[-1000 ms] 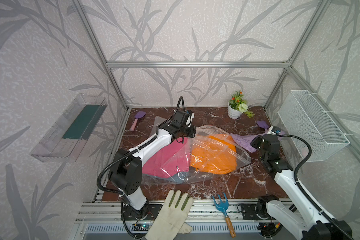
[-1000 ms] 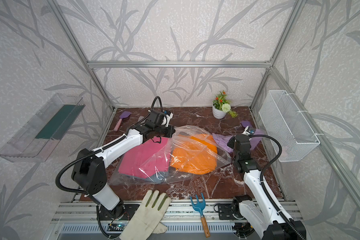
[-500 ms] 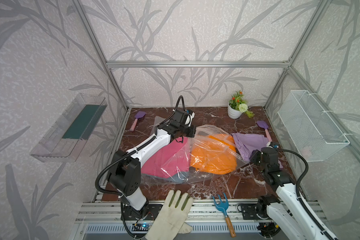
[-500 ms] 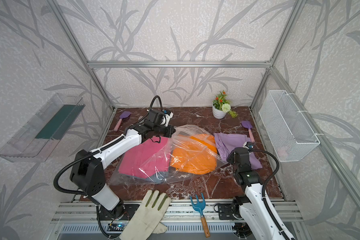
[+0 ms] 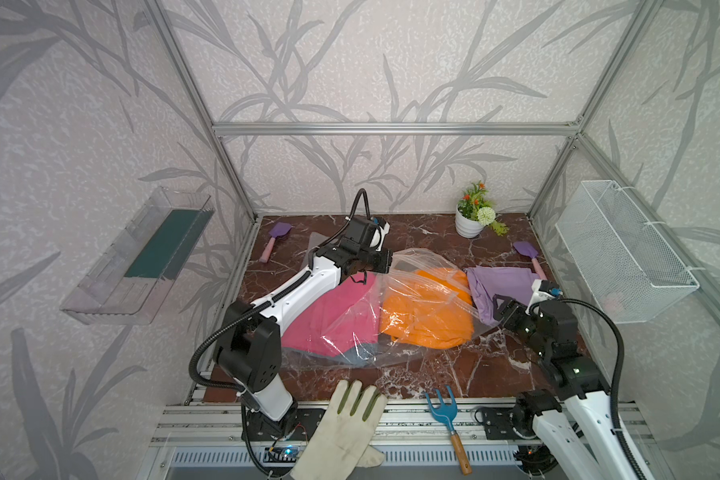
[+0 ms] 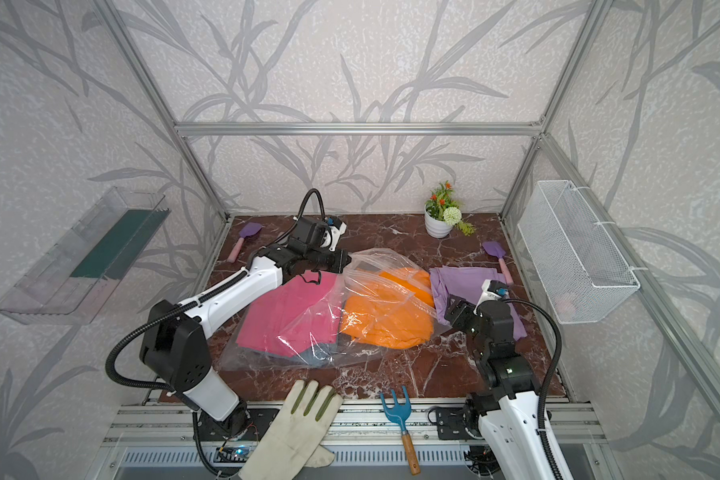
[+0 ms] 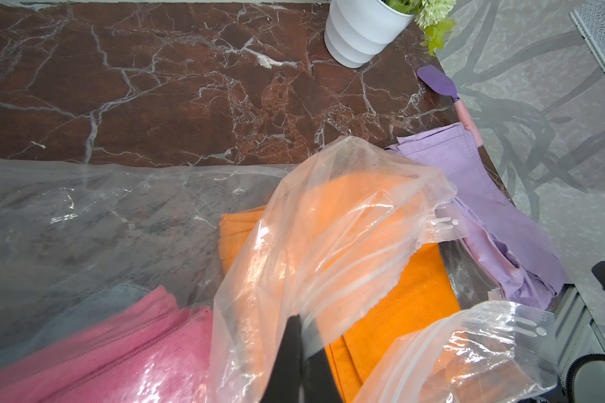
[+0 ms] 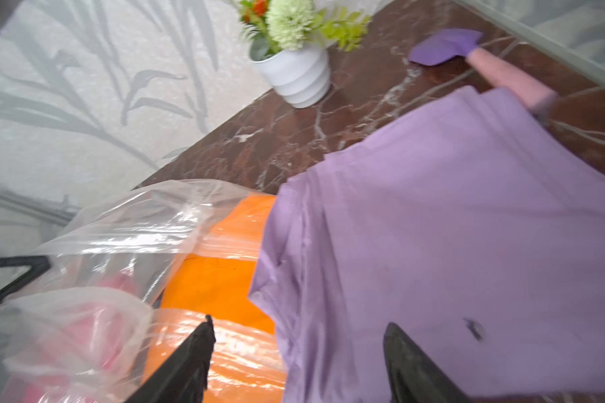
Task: Take the trousers out of the vacuum bag
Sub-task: Adjust the vacuum bag at the center of the board.
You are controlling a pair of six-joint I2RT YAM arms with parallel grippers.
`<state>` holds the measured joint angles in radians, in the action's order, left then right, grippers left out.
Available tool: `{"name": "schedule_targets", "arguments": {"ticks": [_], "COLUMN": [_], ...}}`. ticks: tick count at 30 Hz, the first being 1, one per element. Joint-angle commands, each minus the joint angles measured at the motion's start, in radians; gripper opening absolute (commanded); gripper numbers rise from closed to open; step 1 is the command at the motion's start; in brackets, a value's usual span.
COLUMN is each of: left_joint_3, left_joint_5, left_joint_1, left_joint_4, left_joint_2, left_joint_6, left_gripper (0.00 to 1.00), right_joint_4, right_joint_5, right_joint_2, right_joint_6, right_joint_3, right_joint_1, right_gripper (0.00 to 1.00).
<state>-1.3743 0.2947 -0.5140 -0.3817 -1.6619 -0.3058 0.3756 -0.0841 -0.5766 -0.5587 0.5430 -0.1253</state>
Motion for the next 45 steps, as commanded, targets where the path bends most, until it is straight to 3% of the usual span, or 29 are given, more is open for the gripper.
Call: {"name": "schedule_targets", "arguments": {"ticks": [1,3,8,14,18,21,26,30,45], "left_joint_3": [-0.042,-0.043,-0.044,-0.041,-0.039,-0.038,-0.037,-0.038,-0.057], "left_joint_5": [-0.018,-0.019,-0.012,-0.015,-0.015,-0.016,-0.008,-0.004,-0.001], "left_joint_1": [0.023,0.023,0.023,0.023,0.022,0.023,0.023,0.023,0.022], "left_joint_4": [-0.008,-0.009,-0.016,-0.017,-0.017,-0.018,-0.016,-0.017,-0.035], "left_joint_2": [0.043,0.043,0.037,0.039,0.042,0.042,0.044,0.04,0.015], "left_joint_6": [0.02,0.02,0.019,0.019,0.02,0.021,0.022,0.02,0.023], "left_gripper": [0.0,0.0,0.0,0.0,0.0,0.0,0.0,0.0,0.0], "right_joint_4": [-0.098,-0.119,-0.22,-0.263,-0.259,-0.294,-0.317,-0.33,-0.481], "right_joint_5": [-0.259,-0.294,-0.25,-0.195,-0.13,-0.088,-0.01,0.028,-0.081], "right_joint_2": [-0.137,-0.214,-0.332,-0.443,-0.488,-0.508,-0.537,-0.543,-0.641], "right_joint_6": [0.119,0.161,0.177,0.173,0.169,0.148,0.143,0.149,0.119], "right_joint_3": [0.066,0.089,0.105,0.139,0.155,0.149,0.164,0.18,0.305], "right_joint_1": [-0.036,-0.09,-0.222,-0.305,-0.336,-0.349,-0.391,-0.439,-0.596], "right_gripper": [0.78,0.79,0.89,0.89,0.83,0.7,0.24,0.0,0.0]}}
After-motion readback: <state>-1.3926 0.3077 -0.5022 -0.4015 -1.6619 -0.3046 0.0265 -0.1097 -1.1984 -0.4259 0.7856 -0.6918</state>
